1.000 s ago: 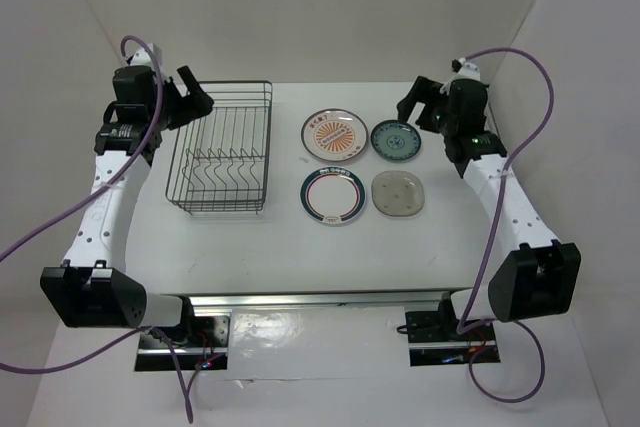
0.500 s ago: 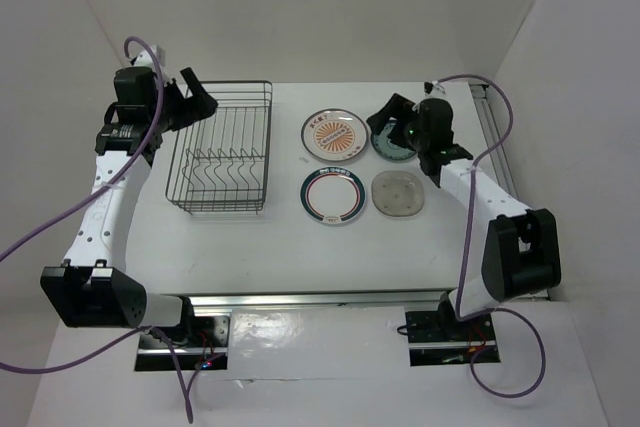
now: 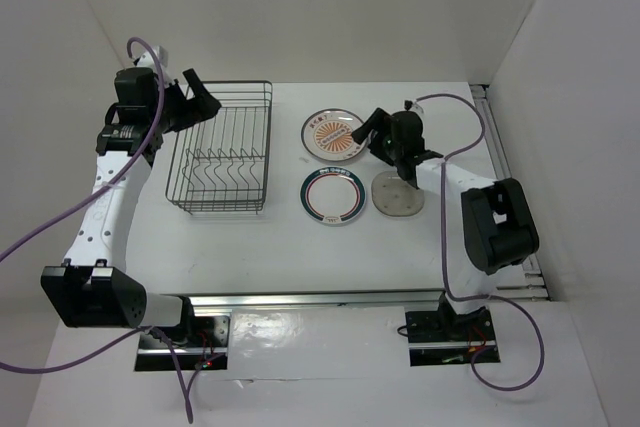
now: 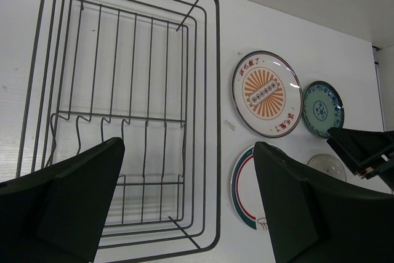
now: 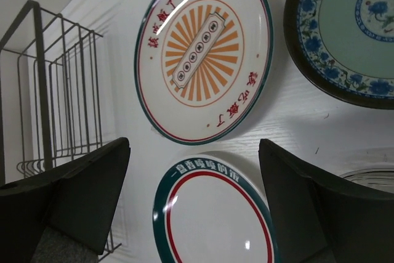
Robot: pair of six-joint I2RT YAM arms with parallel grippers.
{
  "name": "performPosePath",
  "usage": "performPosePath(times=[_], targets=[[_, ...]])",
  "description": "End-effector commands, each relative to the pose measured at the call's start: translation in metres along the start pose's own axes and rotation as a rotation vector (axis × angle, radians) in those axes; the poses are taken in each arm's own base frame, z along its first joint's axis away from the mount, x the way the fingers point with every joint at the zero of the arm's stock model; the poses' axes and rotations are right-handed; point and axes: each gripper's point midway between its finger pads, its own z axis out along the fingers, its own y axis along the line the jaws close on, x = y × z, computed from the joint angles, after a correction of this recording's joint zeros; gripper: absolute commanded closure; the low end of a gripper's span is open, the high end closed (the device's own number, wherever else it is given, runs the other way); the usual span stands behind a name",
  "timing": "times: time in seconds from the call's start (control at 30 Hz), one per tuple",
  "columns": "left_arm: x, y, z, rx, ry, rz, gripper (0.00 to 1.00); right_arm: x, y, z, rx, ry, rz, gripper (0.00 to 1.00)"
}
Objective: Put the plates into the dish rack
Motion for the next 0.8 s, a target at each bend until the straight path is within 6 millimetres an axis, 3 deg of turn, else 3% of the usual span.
performPosePath(times=[0.0,0.13,0.33,0.37,0.5,0.77], targets=[[-0.015,-0.013,-0.010,0.060,-0.057,0.011,0.00,-0.007,0.011,0.009,-0.027,-0.051,0.060,0.08],[-0.014,-0.012,-0.008,0.060,-0.057,0.011,0.00,0.005,-0.007,0.024,0.029,-0.038,0.090,0.08],[-0.014,-0.012,-0.008,0.060,-0.057,0.011,0.00,0.013,-0.002,0.040,0.010,-0.015,0.106,0.08],[-0.014,-0.012,-0.008,0.060,-0.057,0.011,0.00,0.022,-0.005,0.044,0.019,0.003,0.102,0.08],[-0.014,-0.012,-0.008,0.060,-0.057,0.011,0.00,0.028,-0.010,0.054,0.030,0.013,0.110,0.08],[-0.013,-0.014,-0.009,0.068,-0.053,0.011,0.00,0.026,-0.007,0.075,0.033,0.015,0.120,0.08]])
